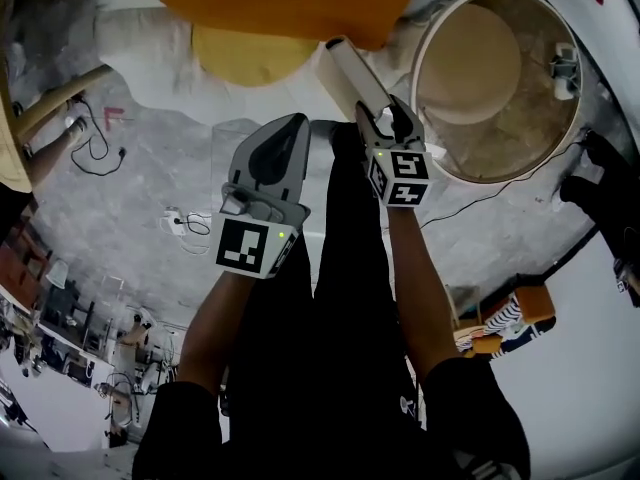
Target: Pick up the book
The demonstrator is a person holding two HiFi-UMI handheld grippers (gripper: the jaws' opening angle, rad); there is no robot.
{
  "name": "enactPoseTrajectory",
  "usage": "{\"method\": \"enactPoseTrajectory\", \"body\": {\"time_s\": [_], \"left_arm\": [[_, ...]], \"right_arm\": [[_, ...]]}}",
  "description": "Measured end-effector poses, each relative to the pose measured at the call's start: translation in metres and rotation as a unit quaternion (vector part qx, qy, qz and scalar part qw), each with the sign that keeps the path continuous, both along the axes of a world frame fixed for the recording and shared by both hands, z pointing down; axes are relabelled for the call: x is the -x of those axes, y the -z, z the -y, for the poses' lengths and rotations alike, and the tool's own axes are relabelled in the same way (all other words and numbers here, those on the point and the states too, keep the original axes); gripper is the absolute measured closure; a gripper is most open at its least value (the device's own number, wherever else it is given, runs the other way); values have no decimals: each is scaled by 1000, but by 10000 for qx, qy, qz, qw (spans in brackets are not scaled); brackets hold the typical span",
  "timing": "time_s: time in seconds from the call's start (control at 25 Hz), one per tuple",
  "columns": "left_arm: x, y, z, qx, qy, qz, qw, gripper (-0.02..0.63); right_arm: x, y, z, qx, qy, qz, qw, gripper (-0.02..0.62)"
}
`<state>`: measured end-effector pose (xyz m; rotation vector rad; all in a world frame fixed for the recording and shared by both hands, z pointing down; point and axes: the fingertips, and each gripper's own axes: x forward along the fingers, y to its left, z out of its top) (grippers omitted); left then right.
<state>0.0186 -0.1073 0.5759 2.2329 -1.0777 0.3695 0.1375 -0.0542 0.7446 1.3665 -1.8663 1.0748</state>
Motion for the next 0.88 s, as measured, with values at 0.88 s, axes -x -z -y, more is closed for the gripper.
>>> {"method": "enactPoseTrajectory", "body": {"time_s": [0.88], "left_arm": [[13,197,-27,-670,902,133,9936,598]], "right_arm": [[34,213,-13,-682,675,367,9947,348]]}}
